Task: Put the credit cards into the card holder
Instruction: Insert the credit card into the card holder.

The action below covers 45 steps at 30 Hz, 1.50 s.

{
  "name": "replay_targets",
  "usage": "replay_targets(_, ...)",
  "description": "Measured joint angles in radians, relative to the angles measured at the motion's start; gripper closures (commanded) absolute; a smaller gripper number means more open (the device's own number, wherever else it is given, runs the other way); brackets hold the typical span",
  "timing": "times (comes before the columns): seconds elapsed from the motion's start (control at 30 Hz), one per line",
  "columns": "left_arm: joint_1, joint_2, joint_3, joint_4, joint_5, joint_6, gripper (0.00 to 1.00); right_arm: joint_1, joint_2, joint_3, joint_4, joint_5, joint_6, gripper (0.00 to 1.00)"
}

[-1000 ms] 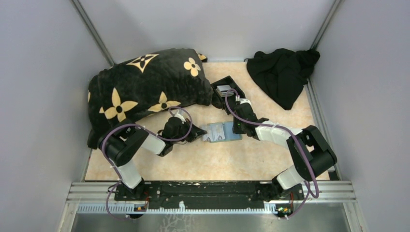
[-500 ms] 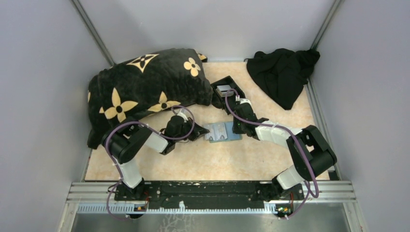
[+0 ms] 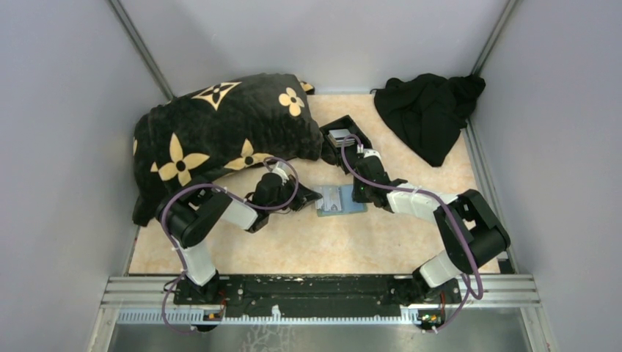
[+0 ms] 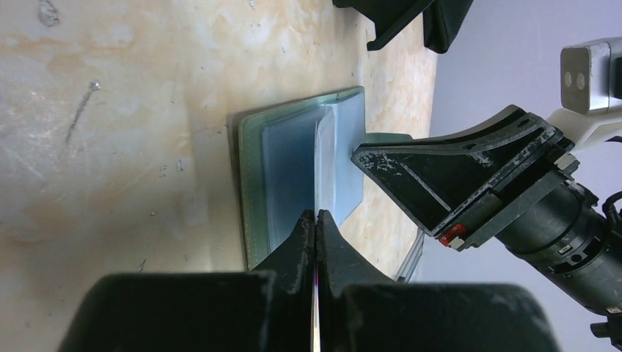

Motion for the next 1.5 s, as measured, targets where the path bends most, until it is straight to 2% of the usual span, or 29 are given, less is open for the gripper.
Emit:
replay_targets(0.3,-0.013,0.0,0.029,-0.009,0.003,0.0,1.0,0.0,0.004,0.0,0.009,0.0,0.0,0.85)
replay_targets(0.67,-0.056,0.02,0.135,-0.026,0.011,0.001,1.0,0.0,0.002,0.0,0.005,0.012,0.011,0.85)
replay_targets(1.13,-0.087,0.108,0.204,-0.073,0.026,0.002,1.0,0.0,-0.135,-0.002,-0.07,0.199,0.024,0.84)
replay_targets(1.5,-0.094,0.098,0.2,-0.092,0.01,0.015,1.0,0.006,-0.142,-0.002,-0.069,0.18,0.017,0.85)
